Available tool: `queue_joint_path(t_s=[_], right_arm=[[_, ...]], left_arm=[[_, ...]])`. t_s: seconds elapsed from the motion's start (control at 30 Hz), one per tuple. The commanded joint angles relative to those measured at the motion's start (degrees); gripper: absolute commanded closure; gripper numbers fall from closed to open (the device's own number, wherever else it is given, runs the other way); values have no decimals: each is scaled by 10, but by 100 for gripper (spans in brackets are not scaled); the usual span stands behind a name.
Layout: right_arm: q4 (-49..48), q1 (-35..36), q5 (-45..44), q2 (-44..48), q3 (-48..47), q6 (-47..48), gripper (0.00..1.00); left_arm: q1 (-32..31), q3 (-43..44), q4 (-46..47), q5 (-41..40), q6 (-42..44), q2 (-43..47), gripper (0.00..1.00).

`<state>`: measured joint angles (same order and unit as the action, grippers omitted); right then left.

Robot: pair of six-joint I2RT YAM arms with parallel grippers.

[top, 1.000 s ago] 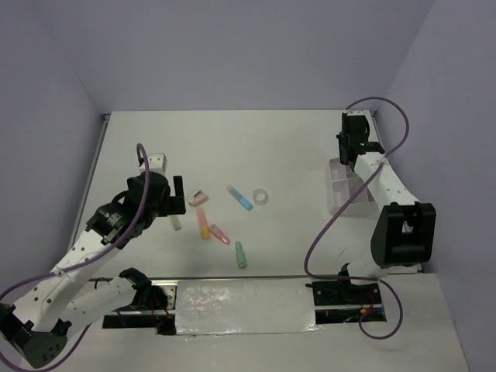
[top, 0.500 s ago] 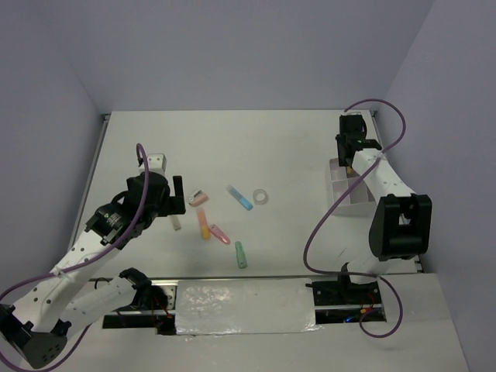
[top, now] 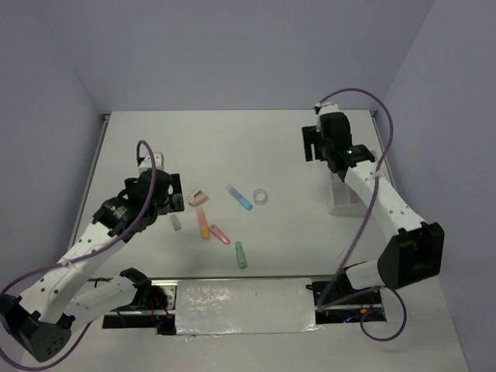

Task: Sort the stationery into containers
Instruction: Place the stationery in the storage box, then pick up the stationery from the center of the board.

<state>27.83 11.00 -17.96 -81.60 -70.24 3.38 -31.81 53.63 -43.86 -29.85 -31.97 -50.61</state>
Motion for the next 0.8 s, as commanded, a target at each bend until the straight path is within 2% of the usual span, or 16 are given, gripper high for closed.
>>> queue_joint_path(t_s=[0.0,0.03,0.1,0.2,0.23,0.33,0.4,0.53,0.77], right_arm=[[-61,88,78,80,9,-22,15],[-80,121,90,100,20,-35,0],[-92,143,131,126,34,-72,0],[-69,167,154,133,27,-127,0],[-31,173,152,131,21,-143,0],[60,197,94,115,-9,-157,0],[72,212,33,122,4,-159,0],[47,225,12,176,77,-162,0],[12,225,83,204,99,-155,0]], left_arm=[[34,25,-36,-30,-61,-40,1],[45,23,-31,-11,-70,-58,1],[62,5,-18,35,-111,-73,1],[64,-5,-13,26,-161,-136,1],[64,-3,-17,21,-169,-153,2],[66,0,-20,15,-199,-210,7],[67,-11,-4,13,-216,-238,11],[76,-61,43,45,-230,-260,19],[112,-99,138,102,-195,-284,27]])
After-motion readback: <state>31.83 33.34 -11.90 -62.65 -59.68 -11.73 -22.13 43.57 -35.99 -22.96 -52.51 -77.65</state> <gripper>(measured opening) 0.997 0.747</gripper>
